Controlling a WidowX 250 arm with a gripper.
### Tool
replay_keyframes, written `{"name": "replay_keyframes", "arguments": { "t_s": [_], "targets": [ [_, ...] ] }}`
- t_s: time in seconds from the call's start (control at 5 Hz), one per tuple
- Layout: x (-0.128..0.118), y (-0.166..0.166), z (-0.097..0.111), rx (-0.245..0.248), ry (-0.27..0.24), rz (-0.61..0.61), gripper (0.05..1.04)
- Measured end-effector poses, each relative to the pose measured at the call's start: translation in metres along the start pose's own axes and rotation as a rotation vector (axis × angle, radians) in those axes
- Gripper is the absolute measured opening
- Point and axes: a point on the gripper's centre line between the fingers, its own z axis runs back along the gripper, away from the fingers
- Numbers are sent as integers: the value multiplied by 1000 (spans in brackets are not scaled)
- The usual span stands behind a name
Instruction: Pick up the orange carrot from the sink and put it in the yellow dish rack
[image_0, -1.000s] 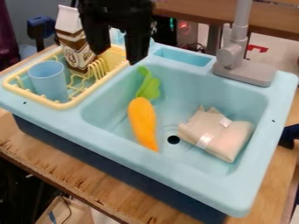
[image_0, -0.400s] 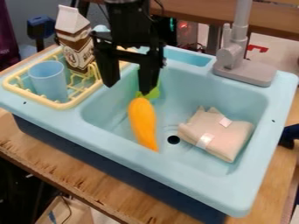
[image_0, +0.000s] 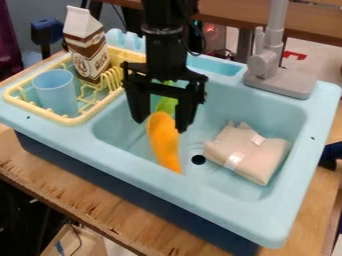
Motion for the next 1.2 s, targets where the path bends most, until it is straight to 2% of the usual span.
{"name": "replay_keyframes", "arguments": {
  "t_s": [0.4, 0.6, 0.8, 1.0, 1.2],
  "targets": [
    [-5, -2, -25, 89, 118, 26, 1001],
    [-1, 1, -34, 121, 152, 30, 1001],
    [10, 2, -36, 135, 158, 1, 945],
    [16, -2, -32, 104, 139, -64, 687],
    [19, -6, -22, 80, 129, -103, 519]
  ]
}}
